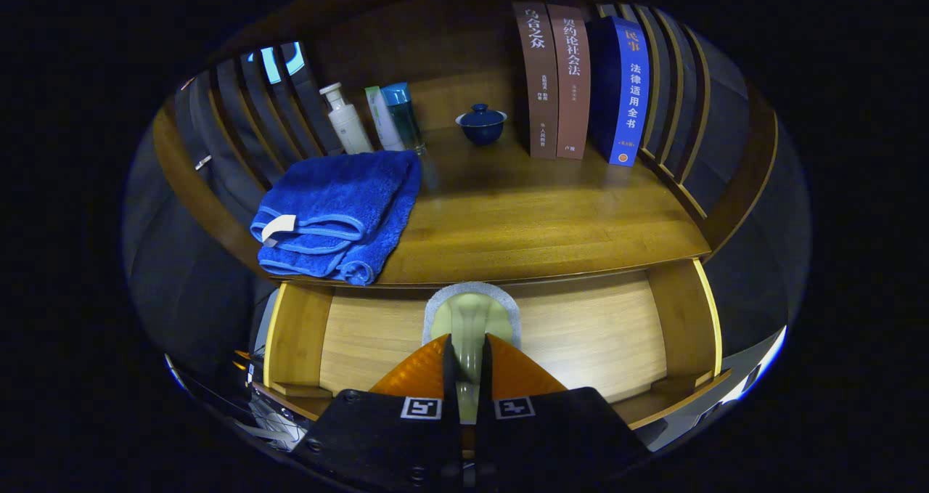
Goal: Pull open the drawer, take out the items inside it, and place them on the countertop above the cabinet.
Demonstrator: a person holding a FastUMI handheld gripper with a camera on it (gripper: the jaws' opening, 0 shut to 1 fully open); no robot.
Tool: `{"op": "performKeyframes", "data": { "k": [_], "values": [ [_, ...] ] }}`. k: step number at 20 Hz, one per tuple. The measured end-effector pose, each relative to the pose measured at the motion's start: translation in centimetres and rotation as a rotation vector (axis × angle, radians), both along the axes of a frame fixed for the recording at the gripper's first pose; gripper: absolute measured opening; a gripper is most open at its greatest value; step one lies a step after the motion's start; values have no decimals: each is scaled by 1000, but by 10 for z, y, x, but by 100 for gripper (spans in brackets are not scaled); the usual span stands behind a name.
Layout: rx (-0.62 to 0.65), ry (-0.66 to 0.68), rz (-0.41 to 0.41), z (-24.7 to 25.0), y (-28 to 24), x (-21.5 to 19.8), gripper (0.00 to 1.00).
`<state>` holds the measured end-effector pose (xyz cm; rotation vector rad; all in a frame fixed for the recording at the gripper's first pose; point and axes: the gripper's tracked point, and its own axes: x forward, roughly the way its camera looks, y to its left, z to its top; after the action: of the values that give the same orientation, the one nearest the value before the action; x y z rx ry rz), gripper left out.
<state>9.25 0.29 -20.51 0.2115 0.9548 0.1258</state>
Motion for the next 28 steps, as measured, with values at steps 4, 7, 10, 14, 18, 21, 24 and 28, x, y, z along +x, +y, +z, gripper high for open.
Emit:
{"op": "performKeyframes", "data": {
  "k": [4, 7, 10, 14, 18, 21, 24, 28],
  "values": [
    [8, -44, 24, 16, 2, -5, 12],
    [17, -113, 9, 36, 0, 21, 12],
    [25, -146, -25, 45, -5, 69, 12],
    [7, -136, -35, 29, -9, 118, 12],
    [-4, -144, -35, 20, -9, 149, 12],
    [-29, -132, -54, 16, -17, 165, 12],
    [-16, -119, -62, 10, -20, 170, 21],
    [12, -116, -86, 5, -23, 170, 50]
  ]
}}
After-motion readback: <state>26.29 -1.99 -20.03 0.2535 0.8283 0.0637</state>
